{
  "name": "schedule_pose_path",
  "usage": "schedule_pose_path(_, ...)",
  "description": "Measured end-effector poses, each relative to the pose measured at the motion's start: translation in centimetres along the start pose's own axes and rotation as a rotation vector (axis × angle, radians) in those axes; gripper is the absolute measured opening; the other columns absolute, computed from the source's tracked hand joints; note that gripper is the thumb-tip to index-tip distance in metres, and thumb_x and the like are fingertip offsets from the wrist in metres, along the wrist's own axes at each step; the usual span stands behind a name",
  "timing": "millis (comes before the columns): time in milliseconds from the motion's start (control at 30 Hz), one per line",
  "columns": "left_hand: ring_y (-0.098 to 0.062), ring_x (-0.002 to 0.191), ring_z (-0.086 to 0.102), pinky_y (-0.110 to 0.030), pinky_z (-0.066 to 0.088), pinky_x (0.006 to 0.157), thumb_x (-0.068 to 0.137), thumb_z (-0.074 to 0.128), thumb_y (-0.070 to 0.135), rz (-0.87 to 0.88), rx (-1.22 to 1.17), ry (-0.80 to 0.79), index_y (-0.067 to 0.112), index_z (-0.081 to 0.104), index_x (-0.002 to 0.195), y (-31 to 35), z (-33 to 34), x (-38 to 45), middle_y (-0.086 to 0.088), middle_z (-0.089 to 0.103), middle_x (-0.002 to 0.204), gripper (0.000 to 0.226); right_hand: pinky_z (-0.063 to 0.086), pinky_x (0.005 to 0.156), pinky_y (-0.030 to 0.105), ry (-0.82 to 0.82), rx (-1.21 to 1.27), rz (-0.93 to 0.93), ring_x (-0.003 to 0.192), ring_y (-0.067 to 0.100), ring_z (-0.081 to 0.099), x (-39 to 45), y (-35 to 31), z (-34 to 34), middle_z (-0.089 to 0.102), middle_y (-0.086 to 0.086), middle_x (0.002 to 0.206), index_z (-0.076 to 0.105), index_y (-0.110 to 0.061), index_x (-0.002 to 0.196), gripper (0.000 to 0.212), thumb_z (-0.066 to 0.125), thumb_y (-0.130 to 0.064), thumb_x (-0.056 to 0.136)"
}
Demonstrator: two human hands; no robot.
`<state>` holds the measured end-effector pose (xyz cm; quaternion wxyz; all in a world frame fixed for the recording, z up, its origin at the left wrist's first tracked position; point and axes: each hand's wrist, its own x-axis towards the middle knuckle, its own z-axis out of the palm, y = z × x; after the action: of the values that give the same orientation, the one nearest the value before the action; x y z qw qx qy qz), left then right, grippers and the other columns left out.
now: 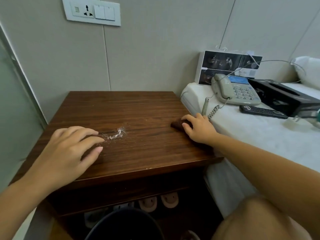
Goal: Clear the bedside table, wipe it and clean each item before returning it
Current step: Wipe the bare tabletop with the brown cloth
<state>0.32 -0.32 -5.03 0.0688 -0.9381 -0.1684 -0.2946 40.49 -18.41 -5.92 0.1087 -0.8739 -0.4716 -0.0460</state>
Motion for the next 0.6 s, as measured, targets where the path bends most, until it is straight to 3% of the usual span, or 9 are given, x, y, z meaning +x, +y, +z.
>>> schedule_pose_path(200,-0.028,0.114,0.062,-0.049,0.041,0.094,0.095,0.047,0.050,-0.149,0.008,-0.021,0.022,0.078,0.109,-1.7,-1.3,-0.4,0.002,0.070,0.118,0.044,0.041,0.107,0.049,0.022,0.092,0.046,0.128,0.038,0.040,1.3,-2.4,0.9,0.049,0.014,0.137,0.052,-0.039,0.144,0.042,0.040,-0.046,0.105)
schedule_pose_path(333,-0.024,0.129,0.052,-0.053,0.040,0.106,0.100,0.050,0.056,-0.350,-0.095,-0.124,0.029,0.070,0.126,-1.7,-2.5,0.9,0.005,0.062,0.133,0.042,0.047,0.097,0.044,-0.052,0.136,-0.213,0.113,0.028,0.050,-4.7,-4.5,-0.2,0.051,0.001,0.114,0.053,-0.037,0.138,0.047,0.039,-0.056,0.098)
schedule_pose_path(433,-0.022,0.133,0.049,-0.049,0.040,0.112,0.103,0.054,0.041,-0.408,-0.102,-0.289,0.029,0.060,0.137,-2.8,-4.1,3.3,0.003,0.055,0.143,0.036,0.050,0.087,0.039,-0.085,0.183,-0.357,0.102,0.017,0.055,-8.1,-5.0,-0.8,0.049,-0.011,0.101,0.056,-0.041,0.125,0.045,0.043,-0.065,0.089)
schedule_pose_path(533,-0.019,0.121,0.058,-0.036,0.046,0.101,0.104,0.056,0.027,-0.479,-0.058,-0.462,0.029,0.062,0.135,-4.2,-5.8,4.3,-0.001,0.061,0.137,0.031,0.052,0.086,0.037,-0.076,0.208,-0.296,0.096,0.017,0.061,-6.1,-4.0,-0.7,0.052,-0.010,0.103,0.060,-0.041,0.121,0.035,0.058,-0.059,0.091)
schedule_pose_path(600,-0.019,0.123,0.059,-0.032,0.046,0.100,0.104,0.058,0.023,-0.533,-0.039,-0.535,0.029,0.063,0.134,-4.8,-5.9,3.2,0.002,0.063,0.138,0.031,0.054,0.088,0.038,-0.014,0.200,-0.156,0.097,0.021,0.061,-2.8,-2.8,-0.3,0.050,-0.005,0.108,0.061,-0.040,0.123,0.033,0.062,-0.054,0.093)
